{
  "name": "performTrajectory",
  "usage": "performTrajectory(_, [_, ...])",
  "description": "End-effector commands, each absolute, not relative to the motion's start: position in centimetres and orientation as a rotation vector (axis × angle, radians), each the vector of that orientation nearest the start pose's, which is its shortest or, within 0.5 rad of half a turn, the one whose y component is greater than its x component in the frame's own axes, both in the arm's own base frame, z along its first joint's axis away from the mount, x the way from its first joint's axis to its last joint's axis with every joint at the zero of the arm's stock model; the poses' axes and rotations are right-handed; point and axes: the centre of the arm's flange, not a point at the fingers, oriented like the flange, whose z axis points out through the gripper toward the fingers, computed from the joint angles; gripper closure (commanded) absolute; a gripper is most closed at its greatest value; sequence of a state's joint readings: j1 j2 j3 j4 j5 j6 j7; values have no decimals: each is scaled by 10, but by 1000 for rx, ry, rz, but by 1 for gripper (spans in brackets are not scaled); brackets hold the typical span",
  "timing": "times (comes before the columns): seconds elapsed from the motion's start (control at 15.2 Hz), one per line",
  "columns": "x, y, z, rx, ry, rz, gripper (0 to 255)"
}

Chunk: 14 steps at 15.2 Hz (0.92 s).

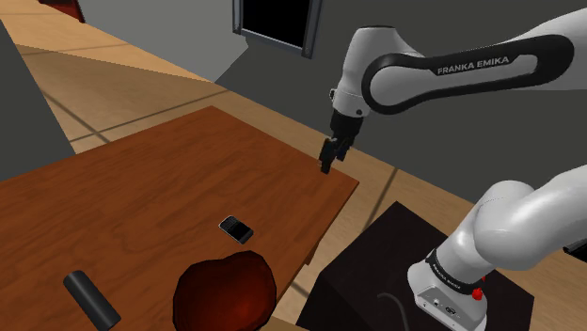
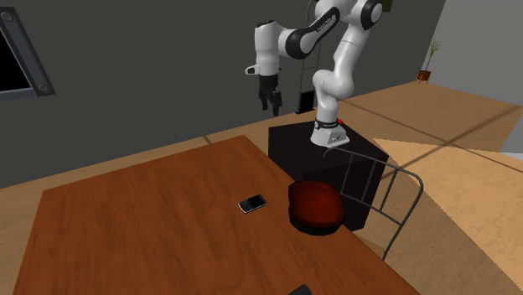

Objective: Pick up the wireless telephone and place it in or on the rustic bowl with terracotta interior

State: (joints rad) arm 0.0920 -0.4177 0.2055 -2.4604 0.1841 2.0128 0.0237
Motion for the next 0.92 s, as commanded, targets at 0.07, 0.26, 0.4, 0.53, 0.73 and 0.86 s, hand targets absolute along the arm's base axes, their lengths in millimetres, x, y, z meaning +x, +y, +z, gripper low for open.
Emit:
performTrajectory(0.07, [406,159,416,-3064,-302,54,0])
performTrajectory(0.26, [420,186,390,-3074,-340,40,0])
performTrajectory(0.4, [430,204,372,-3081,-365,31,0])
performTrajectory(0.53, [439,222,354,-3088,-390,22,0])
performTrajectory(0.73, [452,249,328,-3097,-427,8,0])
performTrajectory(0.86, [461,267,310,-3103,-453,-2,0])
